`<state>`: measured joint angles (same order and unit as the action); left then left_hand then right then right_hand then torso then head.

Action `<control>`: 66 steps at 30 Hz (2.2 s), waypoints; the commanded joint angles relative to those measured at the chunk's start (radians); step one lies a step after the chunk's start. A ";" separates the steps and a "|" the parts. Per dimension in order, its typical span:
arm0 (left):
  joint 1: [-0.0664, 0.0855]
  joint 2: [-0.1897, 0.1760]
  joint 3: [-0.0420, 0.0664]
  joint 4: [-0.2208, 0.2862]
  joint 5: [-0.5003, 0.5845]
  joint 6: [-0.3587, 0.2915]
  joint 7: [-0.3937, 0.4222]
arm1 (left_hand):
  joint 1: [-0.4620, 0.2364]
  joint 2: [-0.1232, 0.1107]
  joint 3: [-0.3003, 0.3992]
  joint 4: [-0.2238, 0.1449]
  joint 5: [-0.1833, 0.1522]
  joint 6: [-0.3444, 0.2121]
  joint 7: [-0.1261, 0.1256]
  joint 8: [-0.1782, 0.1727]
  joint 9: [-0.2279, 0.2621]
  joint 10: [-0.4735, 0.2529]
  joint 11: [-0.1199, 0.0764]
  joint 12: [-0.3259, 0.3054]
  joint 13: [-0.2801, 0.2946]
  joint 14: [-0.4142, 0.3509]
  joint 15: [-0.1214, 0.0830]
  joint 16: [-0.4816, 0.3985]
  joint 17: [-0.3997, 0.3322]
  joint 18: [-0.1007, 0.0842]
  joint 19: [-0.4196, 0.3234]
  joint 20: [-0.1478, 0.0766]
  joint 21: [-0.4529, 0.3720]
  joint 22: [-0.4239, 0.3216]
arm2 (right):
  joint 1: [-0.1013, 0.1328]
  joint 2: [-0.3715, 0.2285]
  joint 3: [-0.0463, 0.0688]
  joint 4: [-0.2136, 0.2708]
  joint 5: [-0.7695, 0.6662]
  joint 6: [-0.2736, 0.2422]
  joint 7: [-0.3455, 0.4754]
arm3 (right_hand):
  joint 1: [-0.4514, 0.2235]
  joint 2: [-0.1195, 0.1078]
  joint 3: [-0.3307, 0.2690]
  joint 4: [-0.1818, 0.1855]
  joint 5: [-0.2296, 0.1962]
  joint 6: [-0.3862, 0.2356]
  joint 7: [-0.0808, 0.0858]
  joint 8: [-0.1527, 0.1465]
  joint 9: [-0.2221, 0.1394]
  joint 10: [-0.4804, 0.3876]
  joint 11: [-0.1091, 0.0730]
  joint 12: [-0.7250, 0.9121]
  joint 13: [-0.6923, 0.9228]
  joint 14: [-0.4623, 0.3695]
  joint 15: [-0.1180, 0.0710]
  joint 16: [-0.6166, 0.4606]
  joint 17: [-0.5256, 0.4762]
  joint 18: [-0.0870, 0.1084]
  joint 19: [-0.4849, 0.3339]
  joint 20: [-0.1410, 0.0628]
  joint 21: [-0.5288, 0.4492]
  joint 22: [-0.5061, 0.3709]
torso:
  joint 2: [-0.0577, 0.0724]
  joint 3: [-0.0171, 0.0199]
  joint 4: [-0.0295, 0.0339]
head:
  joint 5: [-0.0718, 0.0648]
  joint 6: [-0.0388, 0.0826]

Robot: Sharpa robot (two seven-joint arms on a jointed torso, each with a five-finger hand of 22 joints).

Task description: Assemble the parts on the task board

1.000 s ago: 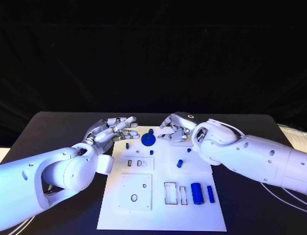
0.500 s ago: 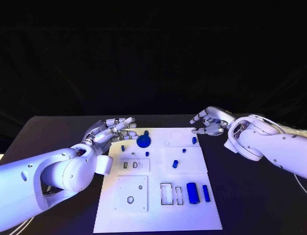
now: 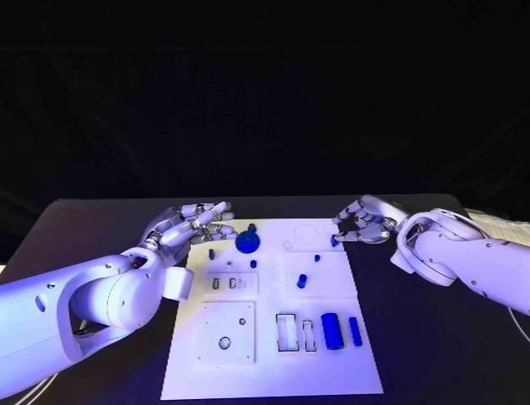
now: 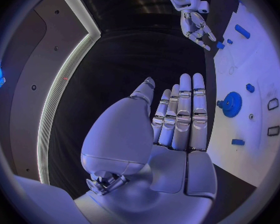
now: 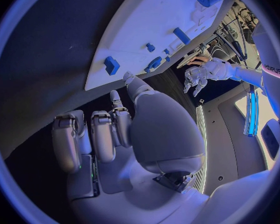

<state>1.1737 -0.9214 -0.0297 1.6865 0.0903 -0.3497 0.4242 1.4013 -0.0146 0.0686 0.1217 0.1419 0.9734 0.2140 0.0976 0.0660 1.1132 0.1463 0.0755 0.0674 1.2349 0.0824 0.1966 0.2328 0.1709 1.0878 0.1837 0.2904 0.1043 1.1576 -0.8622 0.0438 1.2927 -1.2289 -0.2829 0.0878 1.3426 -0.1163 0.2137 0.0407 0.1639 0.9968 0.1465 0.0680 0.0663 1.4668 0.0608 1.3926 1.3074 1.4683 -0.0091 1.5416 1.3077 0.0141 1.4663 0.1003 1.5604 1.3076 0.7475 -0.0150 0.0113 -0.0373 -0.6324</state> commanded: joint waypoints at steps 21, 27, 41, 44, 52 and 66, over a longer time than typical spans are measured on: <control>-0.001 0.001 0.000 -0.002 0.001 0.023 0.006 | 0.007 -0.001 0.000 -0.008 -0.006 -0.007 0.001 -0.007 0.000 -0.005 0.003 -0.005 -0.001 -0.004 0.002 -0.007 0.001 0.011 0.002 0.005 -0.006 -0.002 | -0.032 0.046 0.000 -0.063 -0.037 0.025 0.010 | 0.008 0.001 -0.003 -0.005 0.001 -0.003 0.001 -0.003 0.000 0.039 -0.003 -0.001 0.162 0.091 -0.004 0.005 0.206 -0.009 0.092 -0.004 0.002 0.244 | 0.000 -0.0007 0.0014 | 0.006 -0.009; -0.001 0.001 0.000 -0.003 0.001 0.023 0.006 | 0.008 0.000 0.001 -0.010 -0.006 -0.007 0.000 -0.007 0.000 -0.004 0.003 -0.005 0.000 -0.004 0.002 -0.008 0.002 0.011 0.001 0.005 -0.007 -0.002 | -0.036 0.056 0.000 -0.071 -0.042 0.028 0.010 | 0.011 0.011 0.000 -0.010 0.001 0.009 0.000 0.001 0.002 0.040 -0.004 0.001 0.163 0.091 -0.005 0.005 0.207 -0.009 0.092 -0.004 0.003 0.244 | 0.000 -0.0005 -0.0006 | 0.009 -0.012; -0.001 0.002 0.000 -0.004 0.001 0.024 0.004 | 0.009 0.001 0.002 -0.011 -0.006 -0.007 0.000 -0.007 0.000 -0.004 0.003 -0.005 0.000 -0.004 0.002 -0.009 0.003 0.011 0.001 0.005 -0.007 -0.002 | -0.041 0.064 0.000 -0.089 -0.046 0.037 0.007 | 0.023 0.052 0.033 -0.033 -0.050 0.068 -0.015 0.017 0.006 0.045 -0.017 0.010 0.170 0.091 -0.015 0.006 0.209 -0.010 0.093 -0.013 0.003 0.245 | -0.001 -0.0006 -0.0004 | 0.008 -0.016; -0.001 0.002 0.000 -0.004 0.001 0.024 0.003 | 0.009 0.001 0.002 -0.011 -0.006 -0.007 0.000 -0.007 0.000 -0.004 0.003 -0.005 0.000 -0.004 0.002 -0.009 0.003 0.011 0.001 0.005 -0.007 -0.002 | -0.041 0.064 0.000 -0.092 -0.047 0.037 0.006 | 0.023 0.053 0.036 -0.035 -0.051 0.071 -0.016 0.018 0.006 0.045 -0.017 0.011 0.170 0.091 -0.016 0.006 0.209 -0.009 0.092 -0.014 0.003 0.244 | -0.001 -0.0007 -0.0002 | 0.008 -0.016; -0.001 0.001 0.000 -0.004 0.001 0.023 0.003 | 0.010 0.003 0.003 -0.012 -0.006 -0.006 0.000 -0.007 0.000 -0.004 0.003 -0.005 0.000 -0.004 0.001 -0.009 0.003 0.012 0.001 0.005 -0.007 -0.003 | -0.041 0.064 0.000 -0.092 -0.048 0.032 0.010 | 0.025 0.065 0.048 -0.042 -0.054 0.097 -0.024 0.029 0.009 0.049 -0.024 0.019 0.175 0.092 -0.021 0.007 0.212 -0.010 0.094 -0.017 0.004 0.247 | -0.001 -0.0003 0.0001 | 0.008 -0.018; -0.001 0.002 0.000 -0.005 0.001 0.022 0.003 | 0.010 0.003 0.003 -0.012 -0.006 -0.006 0.000 -0.007 0.000 -0.004 0.003 -0.005 0.000 -0.004 0.001 -0.009 0.003 0.012 0.001 0.005 -0.007 -0.003 | -0.041 0.071 0.001 -0.081 -0.028 -0.020 0.023 | -0.004 0.081 0.054 -0.048 -0.073 0.175 -0.059 0.057 0.022 0.058 -0.053 0.035 0.185 0.093 -0.046 0.010 0.219 -0.012 0.099 -0.041 0.007 0.255 | -0.001 -0.0005 0.0014 | 0.005 -0.020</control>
<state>1.1719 -0.9215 -0.0298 1.6807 0.0903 -0.3460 0.4224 1.4012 -0.0146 0.0691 0.1157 0.1420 0.9734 0.2140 0.0942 0.0662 1.1132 0.1462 0.0755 0.0676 1.2350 0.0824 0.1907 0.2350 0.1710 1.0878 0.1837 0.2865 0.1028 1.1173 -0.7931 0.0442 1.2097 -1.2576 -0.2830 0.1032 1.3474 -0.0364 0.2693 -0.0139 0.0979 1.1331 0.1109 0.1203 0.0777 1.4670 0.0143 1.4229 1.3080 1.4664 -0.0469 1.5454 1.3079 0.0141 1.4662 0.0678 1.5608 1.3077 0.7464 -0.0150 0.0120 -0.0317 -0.6520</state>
